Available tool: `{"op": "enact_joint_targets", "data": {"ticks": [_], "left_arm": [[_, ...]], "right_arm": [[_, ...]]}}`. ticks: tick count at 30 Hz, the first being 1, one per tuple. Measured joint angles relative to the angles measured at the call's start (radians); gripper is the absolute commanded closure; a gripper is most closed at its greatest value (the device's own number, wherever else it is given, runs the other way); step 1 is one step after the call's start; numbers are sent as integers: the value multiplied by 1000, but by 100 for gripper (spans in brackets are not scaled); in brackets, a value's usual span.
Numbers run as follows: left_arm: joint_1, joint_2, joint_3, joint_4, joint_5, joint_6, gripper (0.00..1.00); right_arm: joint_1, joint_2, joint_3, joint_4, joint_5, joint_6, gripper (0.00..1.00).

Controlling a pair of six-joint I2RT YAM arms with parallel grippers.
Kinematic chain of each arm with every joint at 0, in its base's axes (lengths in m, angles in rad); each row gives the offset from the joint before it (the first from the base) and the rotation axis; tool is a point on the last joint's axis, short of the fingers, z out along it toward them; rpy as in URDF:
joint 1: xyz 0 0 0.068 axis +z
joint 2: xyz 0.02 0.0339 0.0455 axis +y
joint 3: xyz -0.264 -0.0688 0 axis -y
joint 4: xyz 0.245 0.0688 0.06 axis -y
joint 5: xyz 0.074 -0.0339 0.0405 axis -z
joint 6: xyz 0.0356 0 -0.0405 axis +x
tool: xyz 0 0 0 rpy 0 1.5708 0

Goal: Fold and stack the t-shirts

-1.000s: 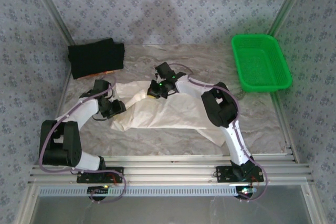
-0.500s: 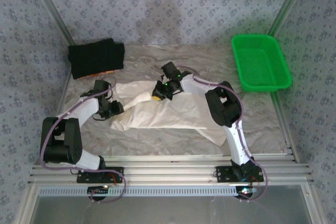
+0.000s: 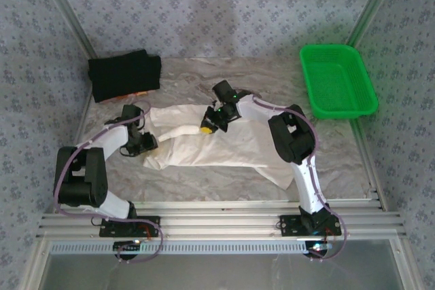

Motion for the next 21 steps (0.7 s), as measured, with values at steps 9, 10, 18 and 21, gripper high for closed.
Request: {"op": "enact_joint_targets", "data": {"ticks": [9,10,18,21], "left_arm": [[12,0,32,-46,-37,-36,57],[14,0,45,-53,-40,-40,57],[16,-2,98,-31,31,-101,55],[16,-2,98,2,108,-140,55]], "right_arm": [[4,34,23,-104,13,-70,93],[6,40,23,-112,17,-77,92],[6,51,30,-134,32,-100,81],[6,51,38,-136,35,-105,72]]}}
